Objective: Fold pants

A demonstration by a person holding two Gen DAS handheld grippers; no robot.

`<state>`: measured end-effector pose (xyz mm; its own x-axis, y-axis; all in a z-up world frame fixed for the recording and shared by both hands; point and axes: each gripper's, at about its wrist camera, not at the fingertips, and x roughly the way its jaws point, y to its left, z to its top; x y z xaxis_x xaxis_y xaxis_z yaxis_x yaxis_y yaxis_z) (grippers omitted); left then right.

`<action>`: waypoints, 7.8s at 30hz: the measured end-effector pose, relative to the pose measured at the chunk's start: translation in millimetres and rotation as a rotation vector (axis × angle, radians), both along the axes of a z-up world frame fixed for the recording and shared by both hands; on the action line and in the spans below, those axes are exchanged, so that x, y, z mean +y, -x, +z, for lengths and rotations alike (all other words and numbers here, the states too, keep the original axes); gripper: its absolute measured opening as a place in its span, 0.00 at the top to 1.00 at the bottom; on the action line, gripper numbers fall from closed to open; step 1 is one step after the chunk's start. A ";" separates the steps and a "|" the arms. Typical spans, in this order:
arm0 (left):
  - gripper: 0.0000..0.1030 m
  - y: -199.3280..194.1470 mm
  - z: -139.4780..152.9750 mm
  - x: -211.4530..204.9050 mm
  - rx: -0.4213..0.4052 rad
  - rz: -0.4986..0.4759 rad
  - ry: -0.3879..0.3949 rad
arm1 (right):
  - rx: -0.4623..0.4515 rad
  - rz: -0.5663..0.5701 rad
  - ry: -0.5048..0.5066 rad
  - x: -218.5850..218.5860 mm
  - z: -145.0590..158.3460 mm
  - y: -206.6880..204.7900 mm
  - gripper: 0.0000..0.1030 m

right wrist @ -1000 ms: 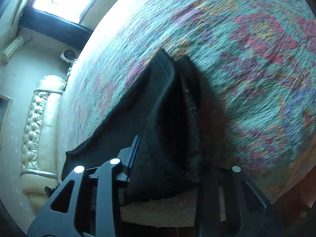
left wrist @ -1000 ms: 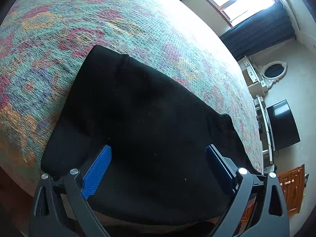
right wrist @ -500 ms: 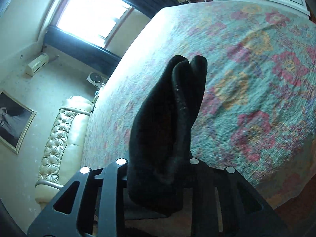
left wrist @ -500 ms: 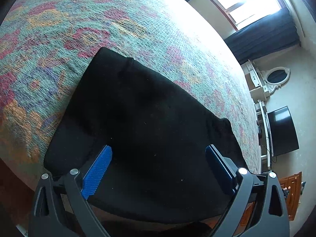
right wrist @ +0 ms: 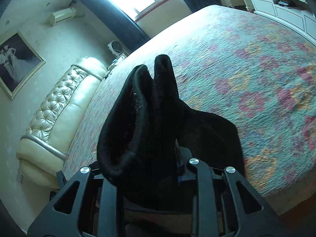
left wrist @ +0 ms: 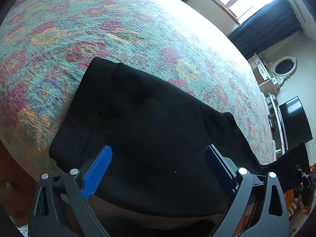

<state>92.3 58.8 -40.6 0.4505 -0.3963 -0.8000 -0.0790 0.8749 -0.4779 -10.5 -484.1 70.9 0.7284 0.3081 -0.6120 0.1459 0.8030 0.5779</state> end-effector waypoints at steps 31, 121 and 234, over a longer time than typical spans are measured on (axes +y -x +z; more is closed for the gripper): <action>0.08 -8.9 -8.5 7.6 -0.009 -0.016 -0.139 | 0.201 0.197 0.437 226.3 -119.7 -45.4 0.62; 0.08 -2.1 -15.8 -17.0 -0.040 -0.132 -0.315 | 0.261 0.041 -0.668 -71.7 -197.5 48.2 0.71; 0.83 -8.1 -3.5 -328.8 0.009 -0.675 0.109 | 0.148 -0.054 0.000 28.3 -73.9 41.3 0.25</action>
<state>100.4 -270.0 -44.1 0.0700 -0.6666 -0.7421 0.4631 0.6806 -0.5677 -51.9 -455.8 -3.0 0.6461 0.2708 -0.7136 0.2725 0.7915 0.5471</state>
